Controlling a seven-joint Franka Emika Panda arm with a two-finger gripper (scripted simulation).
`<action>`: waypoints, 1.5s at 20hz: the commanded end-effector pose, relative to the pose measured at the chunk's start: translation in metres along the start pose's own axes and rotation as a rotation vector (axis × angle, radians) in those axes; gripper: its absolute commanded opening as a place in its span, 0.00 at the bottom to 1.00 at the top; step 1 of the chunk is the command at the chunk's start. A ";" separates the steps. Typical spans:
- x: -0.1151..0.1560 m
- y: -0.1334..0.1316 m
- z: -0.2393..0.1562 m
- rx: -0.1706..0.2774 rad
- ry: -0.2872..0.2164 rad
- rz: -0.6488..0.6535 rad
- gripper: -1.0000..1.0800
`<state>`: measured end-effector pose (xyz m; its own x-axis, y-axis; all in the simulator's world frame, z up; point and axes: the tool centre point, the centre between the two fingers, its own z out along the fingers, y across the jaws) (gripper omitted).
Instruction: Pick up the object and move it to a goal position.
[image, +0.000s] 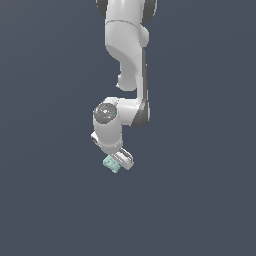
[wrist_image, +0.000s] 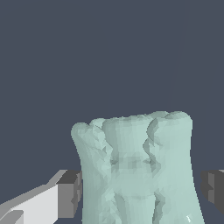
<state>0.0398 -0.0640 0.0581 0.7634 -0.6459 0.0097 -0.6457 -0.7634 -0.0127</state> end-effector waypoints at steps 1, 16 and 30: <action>0.000 0.010 0.015 -0.013 -0.010 0.011 0.96; 0.003 0.004 0.006 -0.003 0.000 0.008 0.00; -0.004 0.023 -0.049 -0.004 -0.002 0.009 0.00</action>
<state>0.0242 -0.0777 0.0962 0.7578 -0.6525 0.0069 -0.6524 -0.7578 -0.0086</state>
